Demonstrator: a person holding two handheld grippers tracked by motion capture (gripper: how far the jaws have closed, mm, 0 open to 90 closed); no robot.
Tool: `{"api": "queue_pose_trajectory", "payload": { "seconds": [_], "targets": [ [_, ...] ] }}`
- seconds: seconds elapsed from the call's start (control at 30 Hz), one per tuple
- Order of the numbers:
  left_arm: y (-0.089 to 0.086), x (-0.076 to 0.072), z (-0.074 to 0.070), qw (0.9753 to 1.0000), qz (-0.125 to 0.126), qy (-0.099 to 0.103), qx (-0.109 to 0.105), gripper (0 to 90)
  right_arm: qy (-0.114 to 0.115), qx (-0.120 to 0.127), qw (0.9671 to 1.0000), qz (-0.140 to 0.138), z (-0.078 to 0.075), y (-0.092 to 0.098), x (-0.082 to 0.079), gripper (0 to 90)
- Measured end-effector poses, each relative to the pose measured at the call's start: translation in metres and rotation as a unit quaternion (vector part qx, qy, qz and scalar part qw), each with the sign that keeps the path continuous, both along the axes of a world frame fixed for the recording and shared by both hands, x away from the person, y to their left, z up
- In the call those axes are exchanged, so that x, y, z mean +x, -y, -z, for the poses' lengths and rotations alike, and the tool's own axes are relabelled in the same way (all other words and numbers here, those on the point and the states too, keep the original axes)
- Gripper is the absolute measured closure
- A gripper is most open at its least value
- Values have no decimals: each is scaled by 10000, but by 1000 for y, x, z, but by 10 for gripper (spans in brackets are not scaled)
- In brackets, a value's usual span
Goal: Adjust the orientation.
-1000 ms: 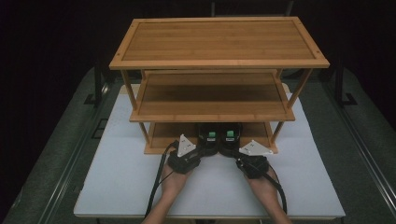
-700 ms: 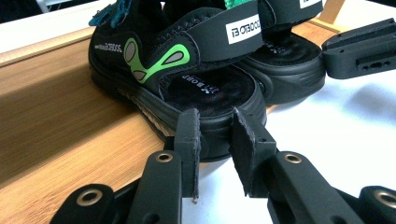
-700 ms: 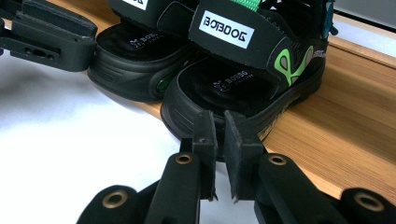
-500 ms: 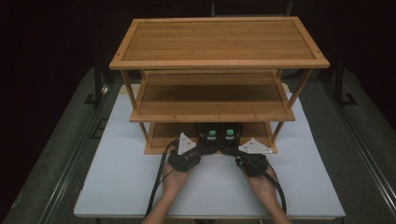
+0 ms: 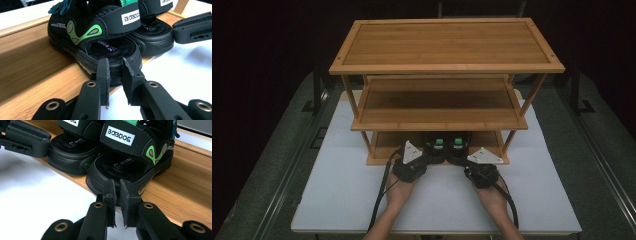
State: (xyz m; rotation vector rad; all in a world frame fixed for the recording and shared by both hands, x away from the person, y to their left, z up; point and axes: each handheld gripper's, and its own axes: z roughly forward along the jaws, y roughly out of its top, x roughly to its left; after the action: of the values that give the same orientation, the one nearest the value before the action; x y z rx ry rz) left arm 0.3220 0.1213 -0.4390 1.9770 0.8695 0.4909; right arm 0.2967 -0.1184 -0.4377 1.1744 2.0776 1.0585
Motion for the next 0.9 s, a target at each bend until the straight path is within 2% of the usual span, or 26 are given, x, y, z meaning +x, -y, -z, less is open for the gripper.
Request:
{"api": "queue_pose_trajectory", "payload": {
  "seconds": [0.9],
  "targets": [
    [1,5,1,10000,-24,-4,7,754,14,3,10000,36,1,0,5,821]
  ]
}}
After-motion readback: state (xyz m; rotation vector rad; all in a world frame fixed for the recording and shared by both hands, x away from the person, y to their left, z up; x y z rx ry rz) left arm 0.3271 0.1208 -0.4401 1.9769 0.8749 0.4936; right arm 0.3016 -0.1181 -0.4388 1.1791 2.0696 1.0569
